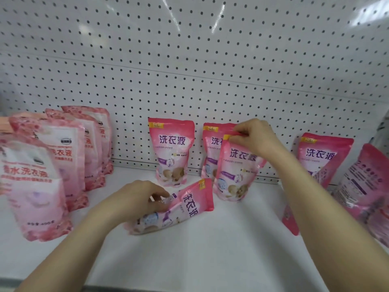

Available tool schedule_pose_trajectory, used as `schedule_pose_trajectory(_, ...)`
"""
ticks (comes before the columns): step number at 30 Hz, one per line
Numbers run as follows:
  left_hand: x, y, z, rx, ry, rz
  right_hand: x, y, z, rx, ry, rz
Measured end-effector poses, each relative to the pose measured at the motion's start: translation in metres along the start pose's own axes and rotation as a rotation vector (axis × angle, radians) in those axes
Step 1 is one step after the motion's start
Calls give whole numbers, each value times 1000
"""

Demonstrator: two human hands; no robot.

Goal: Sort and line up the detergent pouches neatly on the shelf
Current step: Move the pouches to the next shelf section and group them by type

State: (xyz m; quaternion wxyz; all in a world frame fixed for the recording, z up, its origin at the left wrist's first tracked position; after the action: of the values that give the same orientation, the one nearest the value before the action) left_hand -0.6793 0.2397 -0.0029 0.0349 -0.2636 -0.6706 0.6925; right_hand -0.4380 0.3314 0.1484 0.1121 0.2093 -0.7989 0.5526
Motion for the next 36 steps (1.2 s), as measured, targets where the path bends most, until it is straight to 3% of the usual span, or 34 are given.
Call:
schedule_pose_trajectory(4,-18,1,-1,-174,45,-42,0,11,-9,-60,9,53)
schedule_pose_trajectory(6,-31,11,-8,-169,59,-107,-4,10,-11,-113,38,116)
schedule_pose_trajectory(11,-34,4,-12,-302,10,-182,-3,14,-6,-116,25,-23)
schedule_pose_trajectory(15,-28,-11,-3,-450,45,-13,9,13,6,-195,-51,14)
schedule_pose_trajectory(18,-12,-27,7,-651,13,445,32,-4,33,-299,-210,-99)
schedule_pose_trajectory(21,-9,-25,6,-740,16,933,41,5,61,-5,-180,-483)
schedule_pose_trajectory(23,-17,-21,-1,-741,54,1040,48,26,75,157,-176,-474)
schedule_pose_trajectory(27,-31,-2,-15,-626,105,1156,38,32,77,150,-87,-509)
schedule_pose_trajectory(29,-17,-6,-18,-684,93,1123,27,26,76,125,-43,-499)
schedule_pose_trajectory(32,33,-24,-16,-873,-105,866,8,14,73,136,6,-422)
schedule_pose_trajectory(36,70,-12,-48,-646,-240,830,-13,3,70,227,42,-297)
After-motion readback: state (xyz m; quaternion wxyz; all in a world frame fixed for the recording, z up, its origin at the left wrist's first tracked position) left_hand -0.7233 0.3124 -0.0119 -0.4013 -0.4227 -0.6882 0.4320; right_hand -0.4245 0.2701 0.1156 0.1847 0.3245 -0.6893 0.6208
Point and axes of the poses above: each hand's wrist, its own z-axis away from the middle knuckle, its own y-axis out of the palm, x = y × z, the point moved 9 cm from there along -z, towards the middle knuckle, and after that the axes turned 14 degrees about y, right-handed, at the moved point
